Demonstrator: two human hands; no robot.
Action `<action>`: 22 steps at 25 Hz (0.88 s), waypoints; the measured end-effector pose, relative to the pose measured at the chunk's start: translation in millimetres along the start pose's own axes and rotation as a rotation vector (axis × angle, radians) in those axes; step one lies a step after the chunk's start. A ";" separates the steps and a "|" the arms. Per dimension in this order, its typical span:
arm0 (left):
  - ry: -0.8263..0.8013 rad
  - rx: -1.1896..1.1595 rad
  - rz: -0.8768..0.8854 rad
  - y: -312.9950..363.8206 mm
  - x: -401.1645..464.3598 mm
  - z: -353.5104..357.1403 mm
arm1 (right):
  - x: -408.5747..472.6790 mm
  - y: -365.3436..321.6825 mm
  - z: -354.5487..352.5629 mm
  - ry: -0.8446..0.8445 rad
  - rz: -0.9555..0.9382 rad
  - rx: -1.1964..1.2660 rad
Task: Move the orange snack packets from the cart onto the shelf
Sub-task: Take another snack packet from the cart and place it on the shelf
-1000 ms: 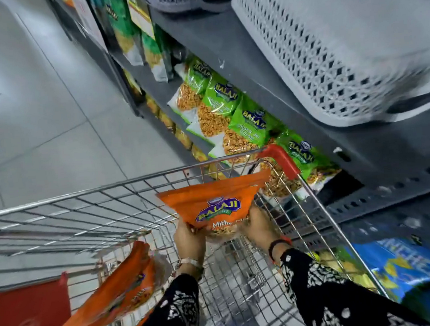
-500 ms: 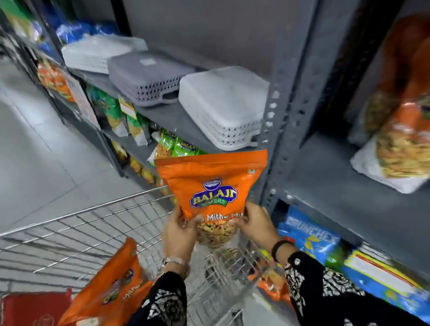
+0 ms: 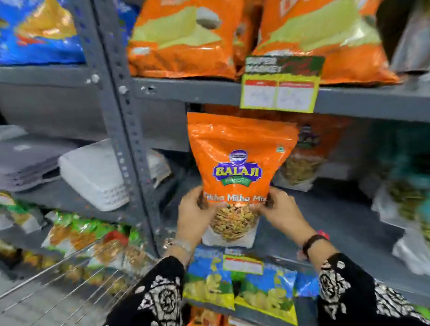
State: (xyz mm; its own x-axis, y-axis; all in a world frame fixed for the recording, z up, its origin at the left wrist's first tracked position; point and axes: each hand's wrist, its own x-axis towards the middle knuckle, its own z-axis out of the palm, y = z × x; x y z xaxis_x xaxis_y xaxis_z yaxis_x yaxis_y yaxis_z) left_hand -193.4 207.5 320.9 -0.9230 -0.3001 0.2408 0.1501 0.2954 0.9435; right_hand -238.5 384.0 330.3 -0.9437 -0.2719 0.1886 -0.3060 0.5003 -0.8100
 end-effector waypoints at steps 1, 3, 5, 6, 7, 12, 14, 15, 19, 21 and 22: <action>-0.085 0.006 0.029 3.1 8.9 19.3 | 2.9 8.9 -16.9 0.044 0.031 -0.032; -0.242 0.019 0.070 7.8 27.4 65.7 | 10.9 33.1 -51.3 0.142 0.111 -0.074; -0.300 0.036 0.090 5.7 48.5 111.2 | 21.0 57.4 -79.9 0.227 0.184 -0.080; -0.306 0.054 0.101 2.7 60.9 132.6 | 27.9 68.4 -92.3 0.270 0.209 -0.087; -0.306 0.074 0.094 1.0 72.4 151.5 | 34.6 78.2 -102.4 0.309 0.221 -0.093; -0.357 0.092 -0.014 -11.9 110.8 210.2 | 61.3 127.4 -117.7 0.401 0.322 -0.078; -0.381 0.117 -0.007 -21.4 113.8 221.0 | 65.1 146.4 -112.3 0.418 0.356 -0.020; -0.377 0.132 -0.002 -26.1 115.8 225.5 | 67.1 155.4 -110.5 0.429 0.377 0.007; -0.329 0.126 0.042 -27.9 108.5 224.7 | 62.0 155.1 -101.9 0.469 0.423 0.138; -0.301 0.083 0.064 -26.4 97.3 213.1 | 47.5 139.6 -92.9 0.541 0.415 0.207; -0.286 0.071 0.070 -26.7 88.9 202.9 | 36.7 131.7 -84.8 0.602 0.411 0.212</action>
State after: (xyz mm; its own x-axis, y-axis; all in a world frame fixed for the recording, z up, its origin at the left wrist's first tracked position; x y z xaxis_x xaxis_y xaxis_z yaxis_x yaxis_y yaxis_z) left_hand -351.4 357.0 270.9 -0.9752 -0.0118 0.2208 0.2007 0.3716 0.9064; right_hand -324.1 509.6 277.6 -0.9011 0.4280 0.0698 0.0584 0.2794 -0.9584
